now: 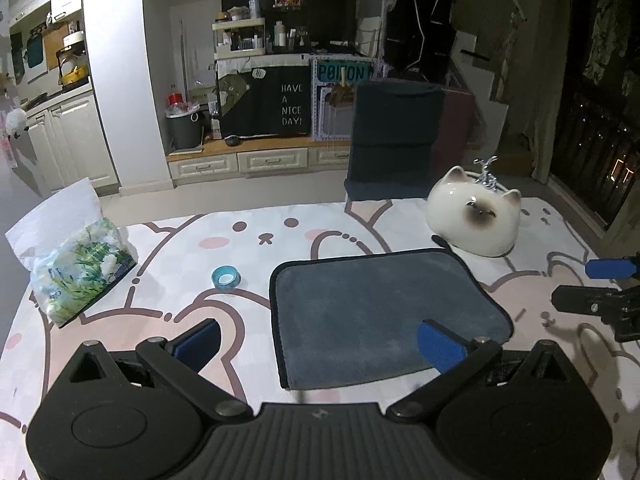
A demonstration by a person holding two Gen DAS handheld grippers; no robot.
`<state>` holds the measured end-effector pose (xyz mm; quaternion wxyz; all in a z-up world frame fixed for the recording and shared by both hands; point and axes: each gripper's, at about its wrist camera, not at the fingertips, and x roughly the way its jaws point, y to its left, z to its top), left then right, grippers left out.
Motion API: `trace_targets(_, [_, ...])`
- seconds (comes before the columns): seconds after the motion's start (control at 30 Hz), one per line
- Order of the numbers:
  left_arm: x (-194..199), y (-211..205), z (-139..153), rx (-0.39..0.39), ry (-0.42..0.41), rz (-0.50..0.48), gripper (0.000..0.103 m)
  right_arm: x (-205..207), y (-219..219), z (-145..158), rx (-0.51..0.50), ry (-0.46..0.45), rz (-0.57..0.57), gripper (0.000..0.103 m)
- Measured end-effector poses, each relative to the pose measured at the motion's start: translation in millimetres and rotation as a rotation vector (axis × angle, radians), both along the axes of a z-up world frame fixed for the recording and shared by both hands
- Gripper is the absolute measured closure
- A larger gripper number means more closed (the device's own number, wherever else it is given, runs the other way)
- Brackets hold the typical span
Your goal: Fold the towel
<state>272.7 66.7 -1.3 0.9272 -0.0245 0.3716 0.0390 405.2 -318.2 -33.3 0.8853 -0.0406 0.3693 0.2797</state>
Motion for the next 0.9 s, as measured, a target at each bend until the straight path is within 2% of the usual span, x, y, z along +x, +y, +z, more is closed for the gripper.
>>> trace_targets(0.6, [-87.5, -23.4, 40.6, 0.009, -0.066, 0.003, 0.0, -83.7, -24.7, 36.9, 0.036, -0.054, 0.009, 0.0])
trace_targets(0.9, [-128.2, -36.8, 56.0, 0.039, -0.098, -0.005, 0.0, -124.3, -35.5, 52.8, 0.045, -0.095, 0.014, 0.0])
